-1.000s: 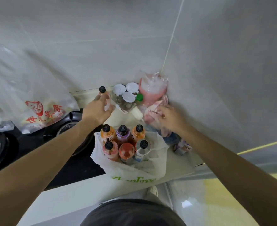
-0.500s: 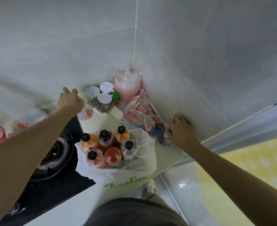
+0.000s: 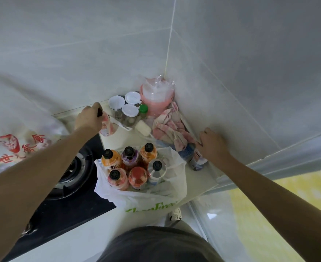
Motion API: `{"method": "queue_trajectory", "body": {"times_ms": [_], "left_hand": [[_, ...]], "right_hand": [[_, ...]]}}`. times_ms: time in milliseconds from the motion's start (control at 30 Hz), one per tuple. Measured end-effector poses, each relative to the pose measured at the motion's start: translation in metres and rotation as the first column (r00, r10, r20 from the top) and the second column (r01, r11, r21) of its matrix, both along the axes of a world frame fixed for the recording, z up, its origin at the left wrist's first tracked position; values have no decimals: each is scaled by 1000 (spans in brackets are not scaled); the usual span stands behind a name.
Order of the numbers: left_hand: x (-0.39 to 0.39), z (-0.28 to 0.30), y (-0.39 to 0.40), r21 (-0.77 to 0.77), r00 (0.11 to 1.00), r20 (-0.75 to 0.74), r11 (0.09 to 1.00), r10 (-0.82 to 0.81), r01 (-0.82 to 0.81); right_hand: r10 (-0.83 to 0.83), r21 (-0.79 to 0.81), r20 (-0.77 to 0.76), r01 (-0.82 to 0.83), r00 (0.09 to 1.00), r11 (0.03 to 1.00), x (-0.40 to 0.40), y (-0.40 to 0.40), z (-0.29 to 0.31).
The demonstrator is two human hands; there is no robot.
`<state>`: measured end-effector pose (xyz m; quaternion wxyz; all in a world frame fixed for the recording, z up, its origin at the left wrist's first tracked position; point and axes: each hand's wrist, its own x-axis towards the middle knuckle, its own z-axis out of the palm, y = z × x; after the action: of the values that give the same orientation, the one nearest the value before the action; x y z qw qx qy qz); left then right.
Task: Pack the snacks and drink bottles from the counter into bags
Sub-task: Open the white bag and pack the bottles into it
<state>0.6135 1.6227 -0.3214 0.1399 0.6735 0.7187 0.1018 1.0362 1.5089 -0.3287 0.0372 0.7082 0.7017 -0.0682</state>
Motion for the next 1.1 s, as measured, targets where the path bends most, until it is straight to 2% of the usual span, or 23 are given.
{"method": "queue_trajectory", "body": {"times_ms": [200, 567, 833, 1000, 1100], "left_hand": [[9, 25, -16, 123, 993, 110, 992, -34, 20], [57, 107, -78, 317, 929, 348, 948, -124, 7], [111, 136, -140, 413, 897, 398, 911, -191, 11], [145, 142, -169, 430, 910, 389, 902, -143, -42], [163, 144, -185, 428, 912, 398, 899, -101, -87]], "right_hand": [[21, -11, -157, -23, 987, 1000, -12, 7, 13], [54, 268, -322, 36, 945, 963, -37, -14, 84], [177, 269, -398, -70, 900, 961, -53, -13, 84], [265, 242, -437, -172, 859, 955, -55, -10, 73], [334, 253, -398, -248, 854, 935, -57, -4, 64]]}}
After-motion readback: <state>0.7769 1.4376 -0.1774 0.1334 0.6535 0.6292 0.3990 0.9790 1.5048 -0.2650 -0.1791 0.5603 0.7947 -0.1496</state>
